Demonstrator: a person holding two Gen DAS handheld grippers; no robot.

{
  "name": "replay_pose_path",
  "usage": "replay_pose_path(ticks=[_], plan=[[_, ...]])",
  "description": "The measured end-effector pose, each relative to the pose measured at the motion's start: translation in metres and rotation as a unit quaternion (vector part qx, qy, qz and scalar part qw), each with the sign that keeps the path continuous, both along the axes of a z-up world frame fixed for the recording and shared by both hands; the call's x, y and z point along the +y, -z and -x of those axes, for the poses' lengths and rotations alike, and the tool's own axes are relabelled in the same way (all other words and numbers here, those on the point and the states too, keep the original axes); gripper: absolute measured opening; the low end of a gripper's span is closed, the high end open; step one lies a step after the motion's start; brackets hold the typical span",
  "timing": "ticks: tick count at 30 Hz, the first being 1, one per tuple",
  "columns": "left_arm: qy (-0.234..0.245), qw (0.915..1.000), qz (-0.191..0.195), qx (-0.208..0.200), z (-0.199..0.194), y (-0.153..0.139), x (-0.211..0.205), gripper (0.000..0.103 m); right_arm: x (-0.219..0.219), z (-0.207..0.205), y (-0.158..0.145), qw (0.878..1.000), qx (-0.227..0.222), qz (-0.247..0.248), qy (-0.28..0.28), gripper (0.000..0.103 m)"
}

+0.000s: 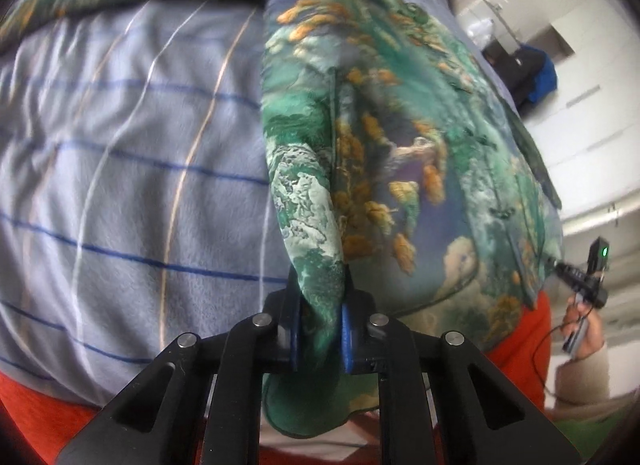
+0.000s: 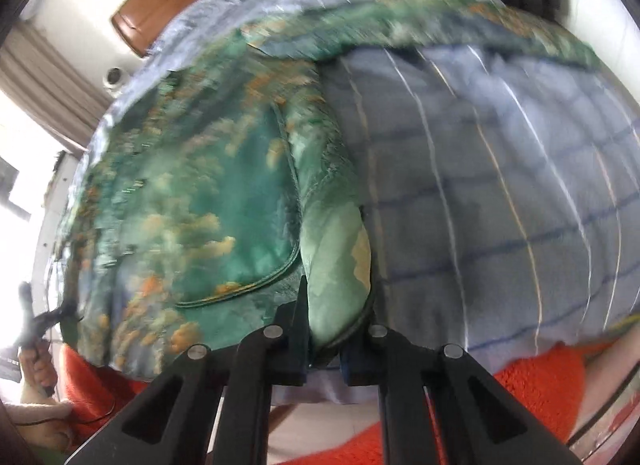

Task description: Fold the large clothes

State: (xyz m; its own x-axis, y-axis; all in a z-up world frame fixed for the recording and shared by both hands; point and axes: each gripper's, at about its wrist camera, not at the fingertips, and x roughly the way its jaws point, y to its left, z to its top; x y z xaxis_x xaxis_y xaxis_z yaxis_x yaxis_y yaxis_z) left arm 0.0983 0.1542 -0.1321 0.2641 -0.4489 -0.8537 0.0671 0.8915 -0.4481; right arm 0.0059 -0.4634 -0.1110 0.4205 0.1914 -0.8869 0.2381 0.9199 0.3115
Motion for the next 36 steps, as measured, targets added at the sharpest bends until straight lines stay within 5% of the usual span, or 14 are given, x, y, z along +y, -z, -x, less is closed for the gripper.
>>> replay_pose_path(ticks=[3, 5, 7, 11, 16, 21, 28, 36], plan=[[-0.015, 0.9998, -0.015, -0.006, -0.006, 0.0, -0.003, 0.034, 0.001, -0.006, 0.008, 1.0, -0.003, 0.008, 0.011, 0.012], [-0.02, 0.9991, -0.03, -0.021, -0.004, -0.008, -0.003, 0.047, 0.005, -0.007, 0.003, 0.999, -0.015, 0.039, 0.016, 0.027], [-0.03, 0.9974, -0.041, -0.051, 0.0, -0.025, -0.001, 0.062, 0.008, -0.002, -0.003, 0.998, -0.023, 0.058, 0.026, 0.066], [-0.059, 0.9886, -0.078, -0.114, 0.008, -0.059, 0.001, 0.082, 0.014, 0.024, -0.03, 0.988, -0.071, 0.119, 0.073, 0.071], [-0.056, 0.9658, -0.143, -0.209, 0.01, -0.1, -0.026, 0.096, 0.04, 0.047, -0.066, 0.966, -0.155, 0.183, 0.099, 0.079], [-0.037, 0.951, -0.16, -0.262, 0.022, -0.115, -0.059, 0.099, 0.085, 0.03, -0.083, 0.962, -0.205, 0.174, 0.036, 0.086], [-0.047, 0.9591, -0.124, -0.25, 0.035, -0.103, -0.077, 0.099, 0.141, 0.026, -0.072, 0.962, -0.219, 0.16, -0.038, 0.087], [-0.077, 0.9474, -0.133, -0.281, 0.052, -0.104, -0.078, 0.099, 0.167, 0.039, -0.072, 0.954, -0.233, 0.17, -0.077, 0.087]])
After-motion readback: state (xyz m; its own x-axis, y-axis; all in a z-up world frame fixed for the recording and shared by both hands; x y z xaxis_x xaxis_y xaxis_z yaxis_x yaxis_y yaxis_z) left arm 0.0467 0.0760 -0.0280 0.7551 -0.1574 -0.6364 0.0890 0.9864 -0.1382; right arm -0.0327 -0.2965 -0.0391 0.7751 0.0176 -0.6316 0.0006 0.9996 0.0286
